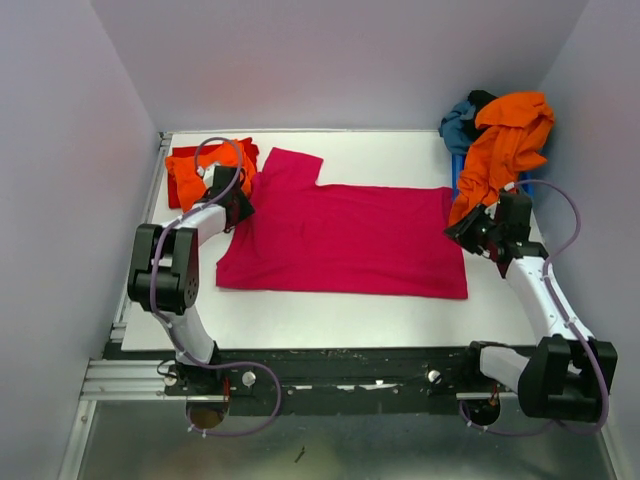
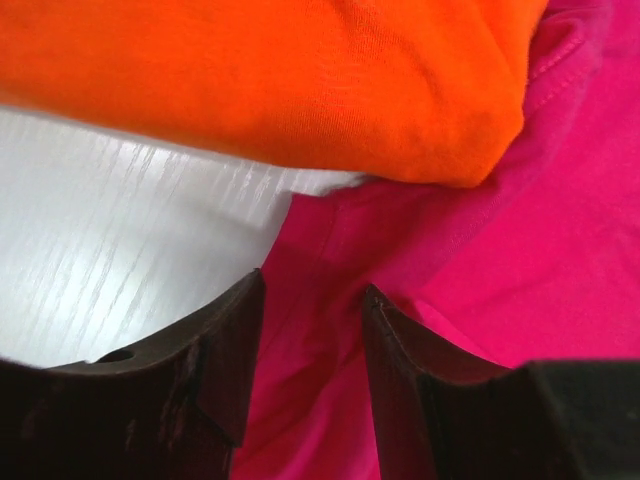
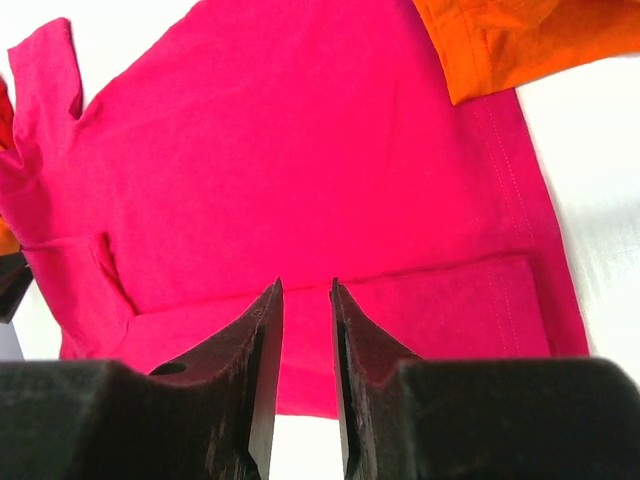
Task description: Fold and stack the t-shirts
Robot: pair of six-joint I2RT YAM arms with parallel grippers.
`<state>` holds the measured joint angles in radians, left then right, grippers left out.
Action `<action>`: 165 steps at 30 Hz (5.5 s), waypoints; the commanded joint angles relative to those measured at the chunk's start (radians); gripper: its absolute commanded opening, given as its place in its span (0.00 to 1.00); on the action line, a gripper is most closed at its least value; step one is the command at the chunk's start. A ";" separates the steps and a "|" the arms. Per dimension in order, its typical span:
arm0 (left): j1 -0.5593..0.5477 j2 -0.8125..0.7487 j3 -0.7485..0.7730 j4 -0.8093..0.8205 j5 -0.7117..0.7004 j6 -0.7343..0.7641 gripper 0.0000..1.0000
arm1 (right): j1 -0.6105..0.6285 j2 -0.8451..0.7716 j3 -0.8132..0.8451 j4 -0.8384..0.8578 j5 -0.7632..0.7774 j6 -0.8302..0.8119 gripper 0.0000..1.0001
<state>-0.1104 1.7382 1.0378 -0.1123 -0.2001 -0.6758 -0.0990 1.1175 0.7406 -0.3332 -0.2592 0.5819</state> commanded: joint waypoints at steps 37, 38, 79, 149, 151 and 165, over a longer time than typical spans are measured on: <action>0.124 -0.161 -0.081 -0.038 0.096 0.018 0.57 | -0.087 0.656 0.518 -0.164 0.333 0.076 0.19; 0.121 -0.173 -0.075 -0.040 0.100 0.016 0.57 | -0.084 0.616 0.475 -0.130 0.298 0.075 0.20; -0.051 0.897 1.358 -0.420 0.010 0.074 0.60 | 0.162 0.933 0.959 -0.242 0.506 -0.225 0.26; -0.025 0.471 0.854 0.010 0.199 0.168 0.00 | 0.117 1.246 1.376 -0.540 0.560 -0.295 0.01; -0.025 0.459 0.841 0.013 0.199 0.170 0.00 | 0.117 1.211 1.350 -0.518 0.535 -0.298 0.01; -0.026 0.423 0.806 0.017 0.229 0.173 0.00 | 0.124 1.269 1.433 -0.581 0.561 -0.295 0.30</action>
<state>-0.1394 2.1807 1.8393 -0.1081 0.0124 -0.5159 0.0242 2.2829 2.0605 -0.8452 0.2752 0.2874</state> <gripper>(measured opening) 0.008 0.293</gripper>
